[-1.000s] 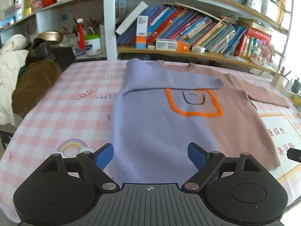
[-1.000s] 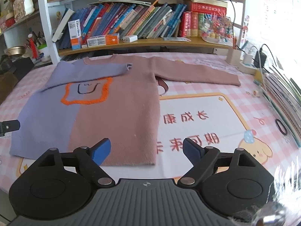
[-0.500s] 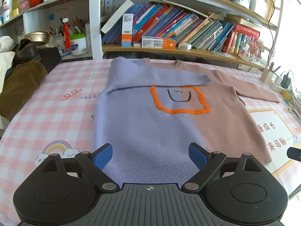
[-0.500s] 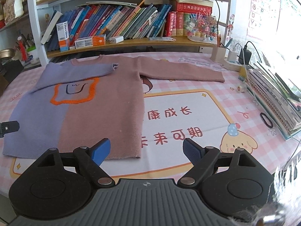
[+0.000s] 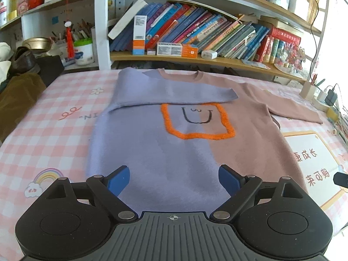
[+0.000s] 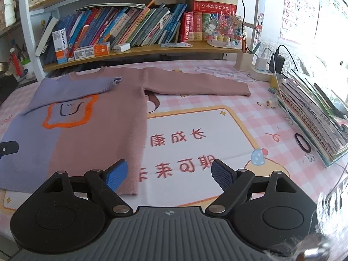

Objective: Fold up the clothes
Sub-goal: 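Move the open right gripper to the pink sleeve cuff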

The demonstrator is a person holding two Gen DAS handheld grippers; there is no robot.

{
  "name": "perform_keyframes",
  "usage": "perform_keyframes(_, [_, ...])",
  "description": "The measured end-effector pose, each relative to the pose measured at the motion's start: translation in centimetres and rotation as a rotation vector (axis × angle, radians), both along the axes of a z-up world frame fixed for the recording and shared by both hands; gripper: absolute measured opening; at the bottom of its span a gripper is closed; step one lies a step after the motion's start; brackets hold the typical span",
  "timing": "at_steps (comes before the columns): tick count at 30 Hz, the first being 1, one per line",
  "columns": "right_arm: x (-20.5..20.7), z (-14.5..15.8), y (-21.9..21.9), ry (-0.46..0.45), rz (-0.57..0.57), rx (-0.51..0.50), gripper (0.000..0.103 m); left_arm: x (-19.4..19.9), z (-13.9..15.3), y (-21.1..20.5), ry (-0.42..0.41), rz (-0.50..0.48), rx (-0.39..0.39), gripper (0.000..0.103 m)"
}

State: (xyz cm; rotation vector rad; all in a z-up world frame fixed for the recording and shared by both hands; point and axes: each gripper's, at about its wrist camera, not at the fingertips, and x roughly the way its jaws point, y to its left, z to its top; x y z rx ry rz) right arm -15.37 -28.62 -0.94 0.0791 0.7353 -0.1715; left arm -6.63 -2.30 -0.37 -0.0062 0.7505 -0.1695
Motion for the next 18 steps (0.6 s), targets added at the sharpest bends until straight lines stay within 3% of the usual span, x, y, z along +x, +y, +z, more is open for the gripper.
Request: perform_keyframes(18, [7.8, -1.4, -14.0, 0.006, 0.104, 0.139, 0.083, 1.7, -1.6, -11.1, 0.069, 0.172, 0.082, 0.091])
